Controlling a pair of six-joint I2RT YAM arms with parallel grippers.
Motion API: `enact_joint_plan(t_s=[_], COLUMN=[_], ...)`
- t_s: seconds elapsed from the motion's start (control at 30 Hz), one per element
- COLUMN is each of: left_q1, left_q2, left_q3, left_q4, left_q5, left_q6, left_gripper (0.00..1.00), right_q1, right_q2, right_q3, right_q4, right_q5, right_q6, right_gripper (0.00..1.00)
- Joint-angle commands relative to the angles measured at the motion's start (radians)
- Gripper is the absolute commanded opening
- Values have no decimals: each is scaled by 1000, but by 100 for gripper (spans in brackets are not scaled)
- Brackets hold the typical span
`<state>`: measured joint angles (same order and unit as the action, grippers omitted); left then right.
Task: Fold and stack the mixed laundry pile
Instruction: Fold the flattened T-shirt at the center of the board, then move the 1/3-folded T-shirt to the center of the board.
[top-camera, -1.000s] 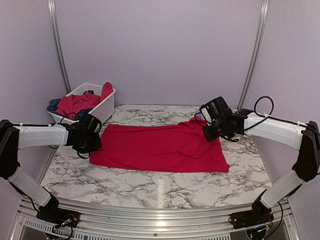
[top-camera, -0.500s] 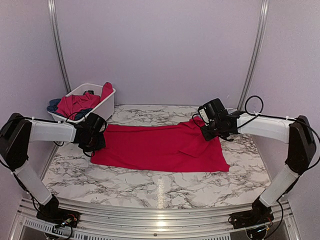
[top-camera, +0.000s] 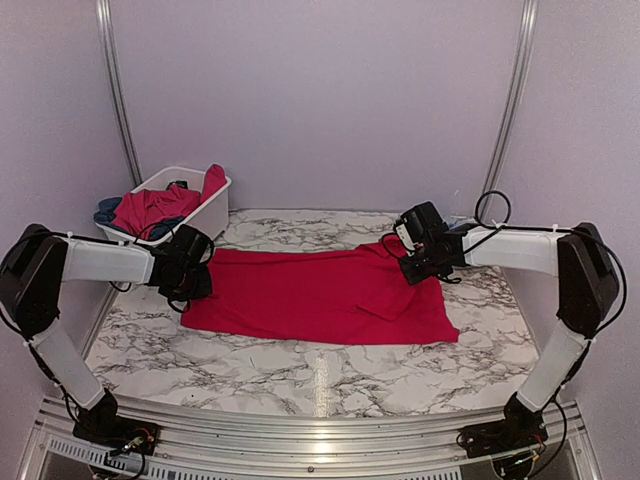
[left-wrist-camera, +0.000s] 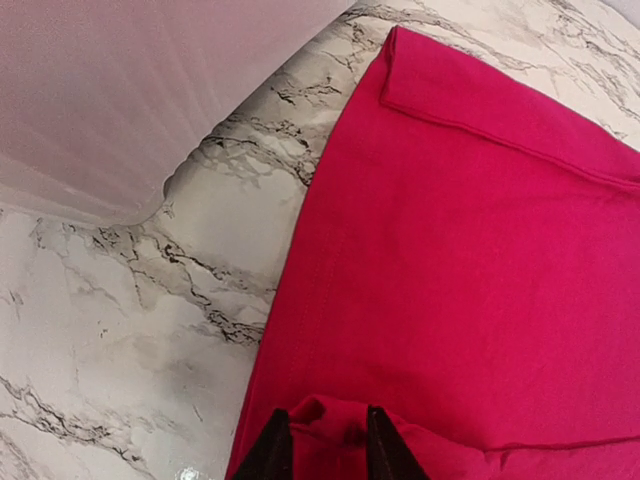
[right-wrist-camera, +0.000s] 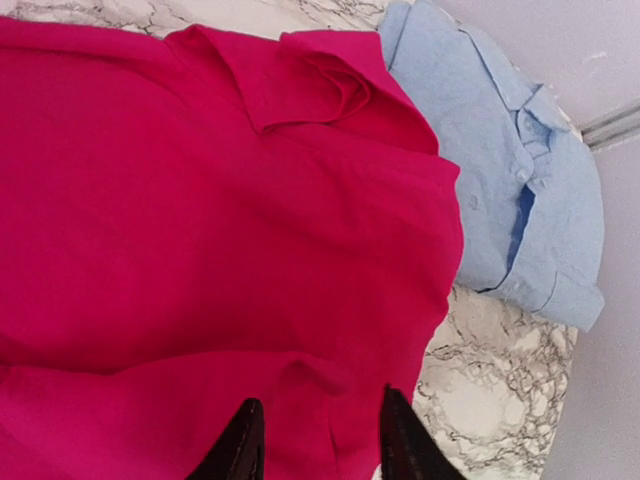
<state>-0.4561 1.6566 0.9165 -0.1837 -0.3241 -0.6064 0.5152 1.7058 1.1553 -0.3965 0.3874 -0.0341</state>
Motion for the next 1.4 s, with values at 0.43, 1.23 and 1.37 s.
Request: enact_joint_plan(t_s=[0.43,1.23,1.37], left_q1=[24,98,97], left_q2=[-332,-237,-219], left_q3=[-265,-349,-338], left_q4=[-78,113,131], left_q5=[121,224,236], left_q6=[-45,-10,8], left_gripper=[78,54,49], right_q1=[-118,-254,-254], right_q2=[-448,-222,-183], right_q3=[-266,-332,-328], right_q4=[-244,-215,-210], right_q5=[-377,-476,-483], right_q6=[284,256,248], right_gripper=[68,36,22])
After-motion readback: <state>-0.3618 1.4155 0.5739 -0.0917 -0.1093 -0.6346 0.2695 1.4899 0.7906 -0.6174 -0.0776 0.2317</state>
